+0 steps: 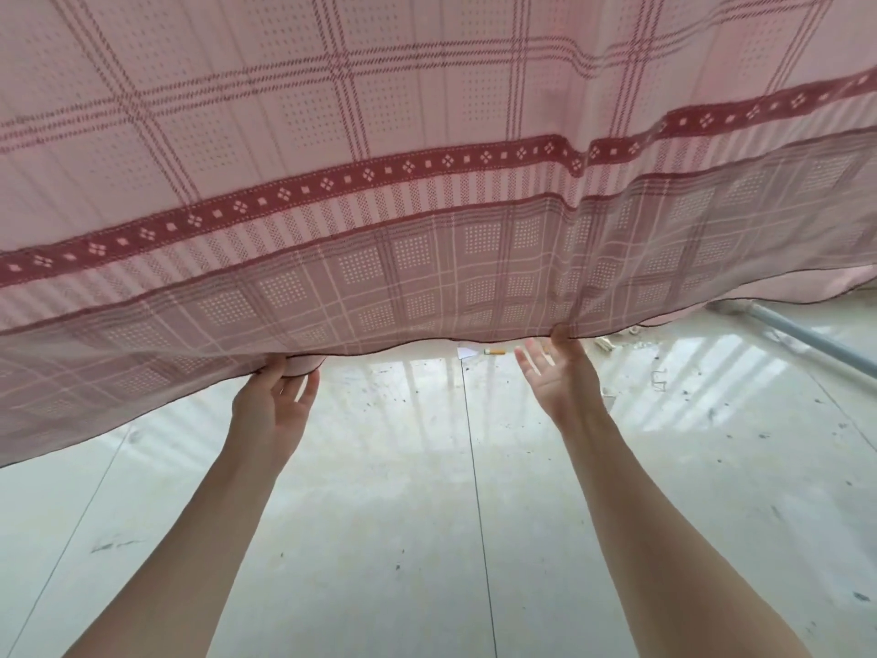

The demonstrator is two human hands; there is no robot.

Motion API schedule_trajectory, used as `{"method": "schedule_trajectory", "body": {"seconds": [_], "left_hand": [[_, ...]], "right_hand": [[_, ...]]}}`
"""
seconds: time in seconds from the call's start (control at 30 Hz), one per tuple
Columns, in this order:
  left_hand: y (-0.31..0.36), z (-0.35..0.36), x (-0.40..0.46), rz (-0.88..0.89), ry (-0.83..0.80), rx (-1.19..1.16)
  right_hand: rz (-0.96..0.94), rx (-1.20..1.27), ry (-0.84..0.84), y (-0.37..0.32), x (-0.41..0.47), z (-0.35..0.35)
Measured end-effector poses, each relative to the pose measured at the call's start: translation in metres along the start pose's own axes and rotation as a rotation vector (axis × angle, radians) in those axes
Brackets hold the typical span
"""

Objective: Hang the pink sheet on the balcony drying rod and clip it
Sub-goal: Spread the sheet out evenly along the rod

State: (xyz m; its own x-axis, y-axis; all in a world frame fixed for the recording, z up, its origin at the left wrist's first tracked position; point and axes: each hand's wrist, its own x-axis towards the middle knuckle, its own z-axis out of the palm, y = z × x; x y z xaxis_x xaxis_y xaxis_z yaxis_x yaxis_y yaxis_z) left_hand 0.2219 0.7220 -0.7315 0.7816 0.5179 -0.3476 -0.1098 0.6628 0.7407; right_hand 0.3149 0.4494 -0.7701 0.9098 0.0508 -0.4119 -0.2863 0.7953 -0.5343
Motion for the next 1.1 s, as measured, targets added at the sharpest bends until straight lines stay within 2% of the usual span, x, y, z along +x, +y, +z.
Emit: {"method": "schedule_trajectory", "body": {"seconds": [0.13, 0.2, 0.33, 0.5, 0.7, 0.87, 1.0, 1.1], "left_hand": [[0.003, -0.002, -0.008, -0.015, -0.018, 0.008], [0.002, -0.005, -0.013, -0.025, -0.02, 0.009], [0.004, -0.009, -0.019, -0.035, -0.008, -0.001], [0.01, -0.016, -0.025, -0.029, 0.03, -0.056], [-0.005, -0.004, -0.044, -0.031, 0.019, -0.022], [-0.021, 0.009, -0.044, -0.038, 0.013, -0.068], [-0.021, 0.01, -0.034, -0.031, 0.001, -0.016], [-0.026, 0.01, -0.034, -0.051, 0.02, -0.077]], "right_hand": [[0.036, 0.096, 0.005, 0.005, -0.003, 0.005], [0.058, 0.128, -0.059, 0.006, -0.01, 0.012], [0.054, 0.025, -0.218, 0.013, -0.029, 0.034], [0.004, 0.227, -0.274, -0.007, -0.03, 0.022], [-0.134, 0.241, -0.227, -0.055, -0.025, -0.016], [-0.243, 0.253, -0.063, -0.077, -0.033, -0.036], [-0.253, 0.22, -0.097, -0.092, -0.036, -0.039], [-0.239, 0.262, -0.112, -0.09, -0.041, -0.039]]}}
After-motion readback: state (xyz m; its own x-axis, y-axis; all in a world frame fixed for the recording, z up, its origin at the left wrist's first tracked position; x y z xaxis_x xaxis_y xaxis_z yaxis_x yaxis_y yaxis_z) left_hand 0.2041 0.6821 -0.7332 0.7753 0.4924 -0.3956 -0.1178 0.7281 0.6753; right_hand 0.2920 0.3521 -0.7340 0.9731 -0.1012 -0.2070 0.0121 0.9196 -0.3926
